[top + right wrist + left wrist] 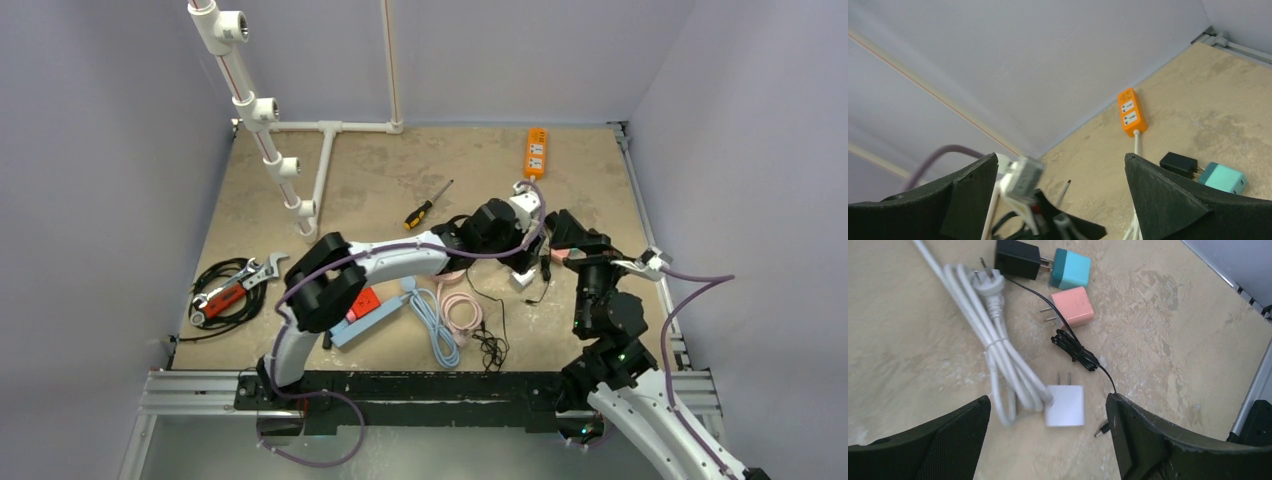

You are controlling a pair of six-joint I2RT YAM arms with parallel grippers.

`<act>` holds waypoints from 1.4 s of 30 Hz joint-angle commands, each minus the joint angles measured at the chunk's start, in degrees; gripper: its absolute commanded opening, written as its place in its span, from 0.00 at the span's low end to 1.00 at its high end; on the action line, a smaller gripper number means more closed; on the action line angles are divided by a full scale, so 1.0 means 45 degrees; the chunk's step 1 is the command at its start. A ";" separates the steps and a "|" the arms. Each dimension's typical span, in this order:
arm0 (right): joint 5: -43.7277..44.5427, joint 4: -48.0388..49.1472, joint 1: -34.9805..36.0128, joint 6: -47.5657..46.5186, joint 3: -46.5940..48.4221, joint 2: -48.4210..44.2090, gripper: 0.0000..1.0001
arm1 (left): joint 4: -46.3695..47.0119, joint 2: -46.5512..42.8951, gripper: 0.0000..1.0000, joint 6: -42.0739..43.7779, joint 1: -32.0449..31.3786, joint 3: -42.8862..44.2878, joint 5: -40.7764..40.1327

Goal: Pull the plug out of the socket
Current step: Place the plug at the center of the board, then remove the plug from the socket.

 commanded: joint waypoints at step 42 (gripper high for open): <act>-0.4583 0.2268 0.0003 -0.1194 0.0484 0.3922 0.99 | -0.0857 -0.6398 0.98 -0.7516 0.1459 -0.7849 -0.4714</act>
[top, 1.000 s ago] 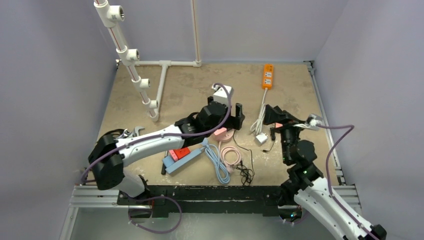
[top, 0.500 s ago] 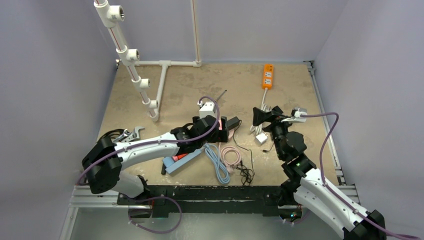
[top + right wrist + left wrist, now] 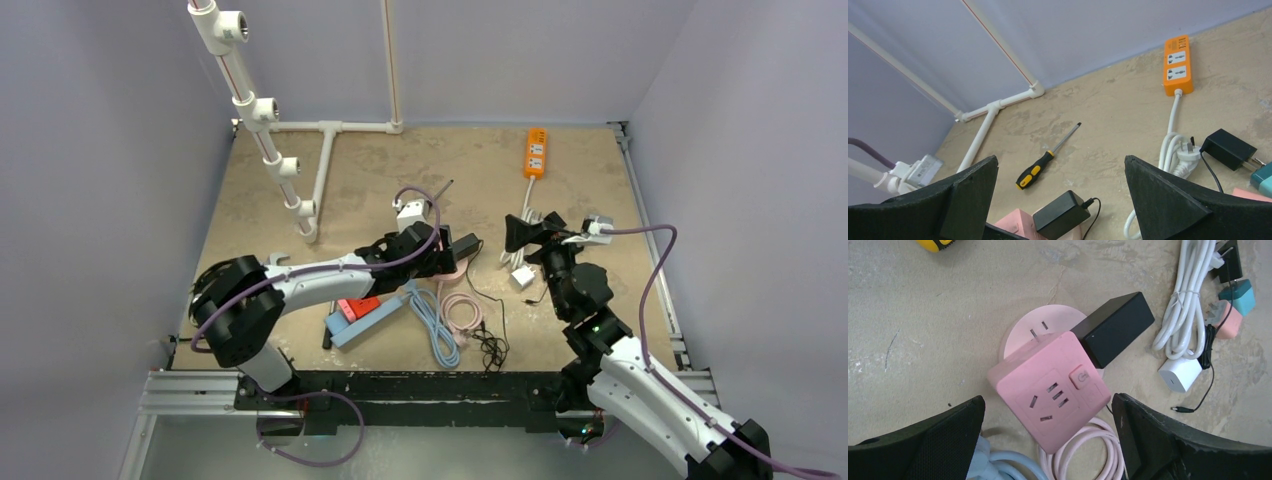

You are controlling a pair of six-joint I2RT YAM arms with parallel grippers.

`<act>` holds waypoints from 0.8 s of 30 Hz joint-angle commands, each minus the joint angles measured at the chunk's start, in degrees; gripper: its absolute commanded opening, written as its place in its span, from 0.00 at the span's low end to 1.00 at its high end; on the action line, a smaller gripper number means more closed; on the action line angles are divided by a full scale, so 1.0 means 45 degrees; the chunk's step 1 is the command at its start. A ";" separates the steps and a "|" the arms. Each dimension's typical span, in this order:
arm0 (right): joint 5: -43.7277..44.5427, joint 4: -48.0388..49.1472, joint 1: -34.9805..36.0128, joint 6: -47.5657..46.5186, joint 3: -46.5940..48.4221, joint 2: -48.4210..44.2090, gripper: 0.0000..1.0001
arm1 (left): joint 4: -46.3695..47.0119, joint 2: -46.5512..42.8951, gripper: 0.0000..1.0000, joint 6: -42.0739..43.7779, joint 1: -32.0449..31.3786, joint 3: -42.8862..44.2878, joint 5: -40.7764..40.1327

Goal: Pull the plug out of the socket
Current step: Remove the plug from the socket.

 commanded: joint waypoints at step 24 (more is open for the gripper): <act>-0.0631 0.0756 -0.0013 -0.0179 0.0621 0.0813 0.99 | -0.0585 0.2302 0.68 0.3531 0.0757 0.2752 0.0192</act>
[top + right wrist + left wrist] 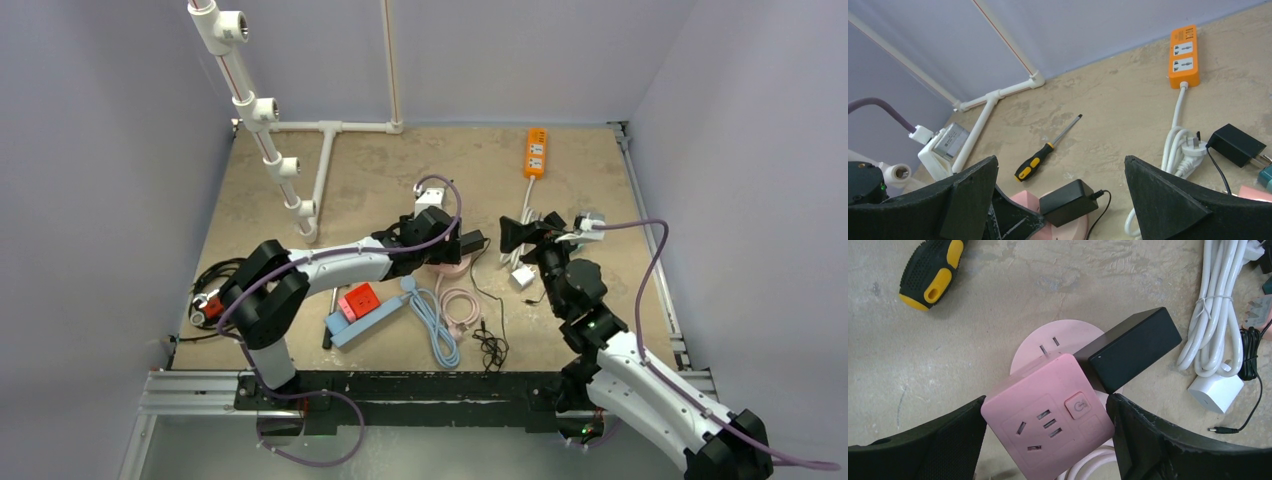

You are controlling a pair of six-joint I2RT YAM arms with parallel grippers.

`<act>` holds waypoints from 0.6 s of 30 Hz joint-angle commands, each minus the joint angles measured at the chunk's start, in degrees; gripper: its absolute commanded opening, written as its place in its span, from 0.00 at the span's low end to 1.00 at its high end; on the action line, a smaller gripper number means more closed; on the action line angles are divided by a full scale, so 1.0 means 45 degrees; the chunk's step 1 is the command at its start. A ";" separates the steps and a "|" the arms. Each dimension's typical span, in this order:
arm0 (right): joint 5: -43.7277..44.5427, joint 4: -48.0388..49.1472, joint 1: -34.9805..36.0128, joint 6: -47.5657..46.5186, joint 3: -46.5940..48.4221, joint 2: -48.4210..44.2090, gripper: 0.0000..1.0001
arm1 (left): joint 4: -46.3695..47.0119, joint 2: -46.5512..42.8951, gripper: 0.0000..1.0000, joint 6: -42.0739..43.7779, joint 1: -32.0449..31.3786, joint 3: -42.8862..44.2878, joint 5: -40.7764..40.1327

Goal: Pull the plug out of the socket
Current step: Remove the plug from the socket.

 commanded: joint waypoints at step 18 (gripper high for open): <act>-0.0424 0.0781 -0.0001 -0.0280 0.0631 0.0812 0.99 | -0.2533 0.0421 0.50 0.7234 0.0719 0.1885 0.2274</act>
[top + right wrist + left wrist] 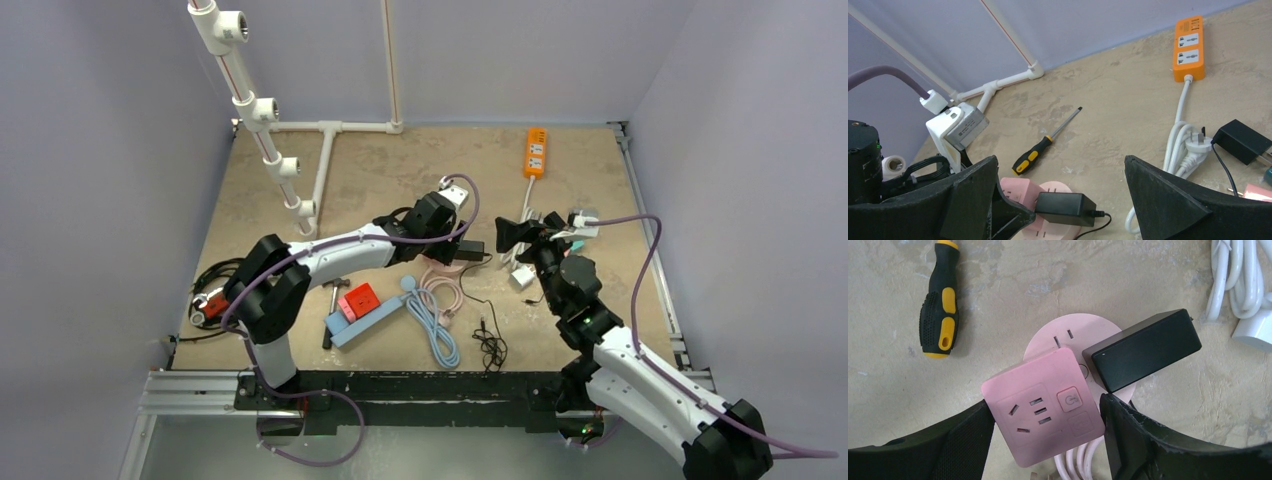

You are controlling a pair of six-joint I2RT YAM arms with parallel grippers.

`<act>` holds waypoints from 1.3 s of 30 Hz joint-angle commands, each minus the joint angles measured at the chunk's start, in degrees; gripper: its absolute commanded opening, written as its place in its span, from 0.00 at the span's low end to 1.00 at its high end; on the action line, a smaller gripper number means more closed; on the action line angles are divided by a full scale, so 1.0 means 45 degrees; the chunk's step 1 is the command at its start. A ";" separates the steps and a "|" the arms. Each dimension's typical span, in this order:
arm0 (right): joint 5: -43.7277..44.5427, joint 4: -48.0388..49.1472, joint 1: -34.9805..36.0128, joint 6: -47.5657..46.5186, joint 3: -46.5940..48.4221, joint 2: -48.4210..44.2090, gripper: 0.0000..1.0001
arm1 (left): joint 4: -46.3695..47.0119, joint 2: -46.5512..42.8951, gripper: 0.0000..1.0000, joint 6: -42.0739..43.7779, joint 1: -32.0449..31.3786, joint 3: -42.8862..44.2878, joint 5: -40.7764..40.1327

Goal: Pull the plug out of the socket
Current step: Remove the plug from the socket.

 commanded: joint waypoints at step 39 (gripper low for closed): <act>-0.1544 0.1175 0.0003 -0.1103 0.0869 0.1431 0.99 | -0.2595 -0.0047 0.44 0.0305 0.0170 0.0739 -0.0280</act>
